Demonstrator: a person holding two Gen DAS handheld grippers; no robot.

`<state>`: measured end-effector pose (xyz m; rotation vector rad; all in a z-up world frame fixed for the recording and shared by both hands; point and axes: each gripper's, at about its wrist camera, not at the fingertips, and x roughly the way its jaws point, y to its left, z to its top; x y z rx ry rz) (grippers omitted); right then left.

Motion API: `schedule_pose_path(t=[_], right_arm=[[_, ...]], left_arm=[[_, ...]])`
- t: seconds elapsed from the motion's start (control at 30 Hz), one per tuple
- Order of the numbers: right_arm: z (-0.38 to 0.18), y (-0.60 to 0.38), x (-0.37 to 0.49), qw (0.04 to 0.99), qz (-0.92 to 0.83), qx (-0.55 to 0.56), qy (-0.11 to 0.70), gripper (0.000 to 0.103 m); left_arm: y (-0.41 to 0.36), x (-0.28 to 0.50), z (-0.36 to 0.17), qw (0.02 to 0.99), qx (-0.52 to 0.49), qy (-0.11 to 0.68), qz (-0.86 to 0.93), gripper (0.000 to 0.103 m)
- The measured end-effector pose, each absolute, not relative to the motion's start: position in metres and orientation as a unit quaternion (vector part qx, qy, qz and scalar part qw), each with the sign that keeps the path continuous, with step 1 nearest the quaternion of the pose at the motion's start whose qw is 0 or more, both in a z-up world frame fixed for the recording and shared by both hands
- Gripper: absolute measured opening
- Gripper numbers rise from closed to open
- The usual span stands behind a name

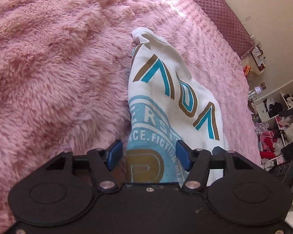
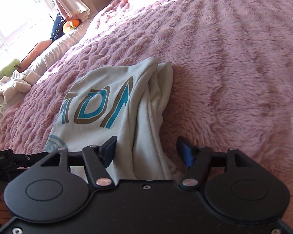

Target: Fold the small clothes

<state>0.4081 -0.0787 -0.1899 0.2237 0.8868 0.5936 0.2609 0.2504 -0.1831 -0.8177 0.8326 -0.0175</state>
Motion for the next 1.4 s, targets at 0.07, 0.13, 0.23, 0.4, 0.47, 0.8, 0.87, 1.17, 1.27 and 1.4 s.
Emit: schedule_pose_path(t=[0.07, 0.13, 0.23, 0.4, 0.47, 0.8, 0.87, 1.17, 1.27, 1.4], right_arm=[[-0.191, -0.091, 0.396, 0.846, 0.289, 0.111, 0.434, 0.066], [-0.193, -0.097, 0.379, 0.849, 0.288, 0.1, 0.432, 0.066], [-0.195, -0.098, 0.365, 0.849, 0.284, 0.099, 0.435, 0.066], [-0.196, -0.092, 0.358, 0.852, 0.272, 0.09, 0.439, 0.066], [-0.194, -0.085, 0.357, 0.855, 0.268, 0.072, 0.437, 0.063], [-0.179, -0.069, 0.349, 0.863, 0.269, 0.013, 0.426, 0.029], [-0.176, -0.069, 0.349, 0.863, 0.269, 0.014, 0.427, 0.026], [-0.159, -0.086, 0.341, 0.86, 0.28, 0.046, 0.424, 0.017], [-0.172, -0.092, 0.337, 0.855, 0.28, 0.044, 0.434, 0.017], [-0.193, -0.092, 0.329, 0.86, 0.273, -0.008, 0.43, 0.037]], left_arm=[[0.242, 0.244, -0.184, 0.829, -0.381, 0.409, -0.023, 0.064], [0.229, 0.223, -0.189, 0.822, -0.386, 0.416, -0.034, 0.064], [0.213, 0.214, -0.197, 0.824, -0.377, 0.421, -0.036, 0.064], [0.198, 0.217, -0.199, 0.829, -0.368, 0.421, -0.024, 0.063], [0.196, 0.217, -0.199, 0.826, -0.369, 0.425, -0.017, 0.062], [0.188, 0.237, -0.189, 0.83, -0.343, 0.44, 0.01, 0.039], [0.187, 0.241, -0.184, 0.831, -0.34, 0.44, 0.013, 0.03], [0.19, 0.231, -0.163, 0.834, -0.349, 0.427, -0.009, 0.019], [0.184, 0.227, -0.179, 0.839, -0.314, 0.445, -0.008, 0.025], [0.184, 0.223, -0.189, 0.841, -0.292, 0.455, -0.004, 0.04]])
